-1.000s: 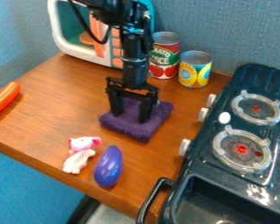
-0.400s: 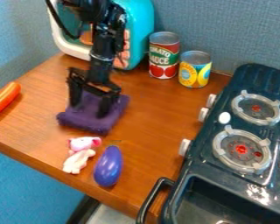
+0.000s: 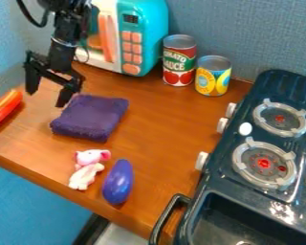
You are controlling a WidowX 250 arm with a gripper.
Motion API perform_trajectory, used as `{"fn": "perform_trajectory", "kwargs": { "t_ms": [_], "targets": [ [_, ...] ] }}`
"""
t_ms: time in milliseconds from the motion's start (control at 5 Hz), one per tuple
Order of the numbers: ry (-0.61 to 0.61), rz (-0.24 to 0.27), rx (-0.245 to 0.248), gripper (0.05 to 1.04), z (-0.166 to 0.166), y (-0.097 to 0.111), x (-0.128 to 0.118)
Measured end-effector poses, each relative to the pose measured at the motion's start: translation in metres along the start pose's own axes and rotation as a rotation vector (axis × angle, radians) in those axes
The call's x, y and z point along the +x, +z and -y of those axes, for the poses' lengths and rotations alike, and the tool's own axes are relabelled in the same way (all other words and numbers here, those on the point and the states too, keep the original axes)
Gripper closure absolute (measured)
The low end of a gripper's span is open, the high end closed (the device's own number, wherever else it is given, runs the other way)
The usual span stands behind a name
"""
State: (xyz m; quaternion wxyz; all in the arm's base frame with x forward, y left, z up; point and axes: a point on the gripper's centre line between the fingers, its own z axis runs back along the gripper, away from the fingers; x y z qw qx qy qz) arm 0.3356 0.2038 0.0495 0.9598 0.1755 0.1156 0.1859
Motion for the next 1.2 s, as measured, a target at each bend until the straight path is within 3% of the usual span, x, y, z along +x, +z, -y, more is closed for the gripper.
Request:
{"fn": "perform_trajectory", "kwargs": {
  "t_ms": [400,600,800,1000,1200],
  "targets": [
    [-0.035,0.022,-0.020,0.083,-0.002,0.010,-0.012],
    [-0.048,0.077,-0.033,0.083,-0.010,0.036,-0.018],
    [-0.132,0.087,-0.065,0.083,-0.008,0.047,-0.029],
    [-0.225,0.056,-0.074,0.083,0.014,0.039,-0.041],
    [-0.302,0.049,-0.088,0.083,0.032,0.050,-0.056]
  ]
}}
